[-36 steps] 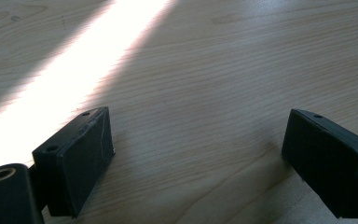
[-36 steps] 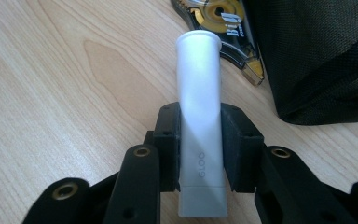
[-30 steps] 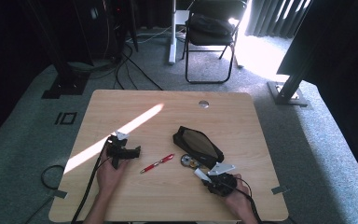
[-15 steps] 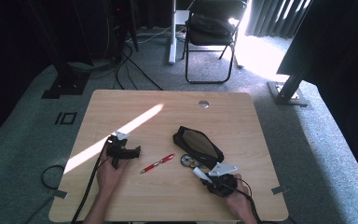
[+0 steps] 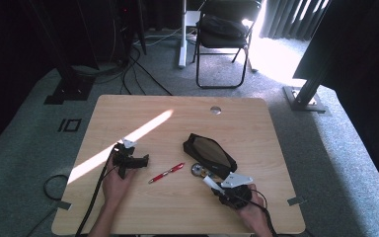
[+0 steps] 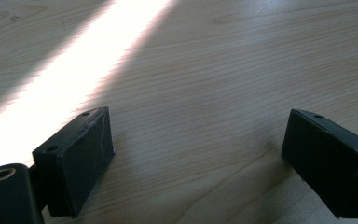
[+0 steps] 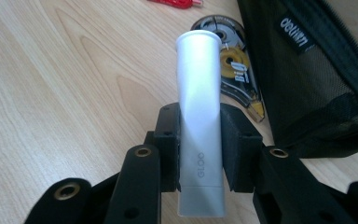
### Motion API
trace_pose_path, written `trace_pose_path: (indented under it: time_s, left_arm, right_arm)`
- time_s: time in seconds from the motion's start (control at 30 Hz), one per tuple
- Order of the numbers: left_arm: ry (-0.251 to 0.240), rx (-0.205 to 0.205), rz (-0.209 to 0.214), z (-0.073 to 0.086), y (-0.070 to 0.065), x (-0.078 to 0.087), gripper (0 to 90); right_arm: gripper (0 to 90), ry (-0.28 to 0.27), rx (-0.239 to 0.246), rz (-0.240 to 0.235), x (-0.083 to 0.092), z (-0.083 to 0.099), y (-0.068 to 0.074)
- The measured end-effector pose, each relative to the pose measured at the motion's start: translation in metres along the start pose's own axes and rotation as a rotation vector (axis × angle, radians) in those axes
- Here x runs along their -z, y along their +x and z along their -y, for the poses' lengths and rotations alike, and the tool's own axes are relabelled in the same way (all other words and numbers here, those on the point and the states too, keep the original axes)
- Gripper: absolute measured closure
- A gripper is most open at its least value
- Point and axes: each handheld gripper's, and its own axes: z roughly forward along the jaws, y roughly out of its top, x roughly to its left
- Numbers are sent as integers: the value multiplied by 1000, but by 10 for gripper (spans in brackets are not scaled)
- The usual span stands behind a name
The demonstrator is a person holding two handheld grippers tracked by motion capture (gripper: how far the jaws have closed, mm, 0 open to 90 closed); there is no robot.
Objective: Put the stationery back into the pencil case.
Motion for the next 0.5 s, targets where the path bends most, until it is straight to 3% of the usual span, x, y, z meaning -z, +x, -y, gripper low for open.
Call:
trace_pose_path:
  time_s: [0.5]
  left_arm:
    - [0,0,0,0,0,0,89]
  right_arm:
    - [704,-44,18,8,14,-8,3]
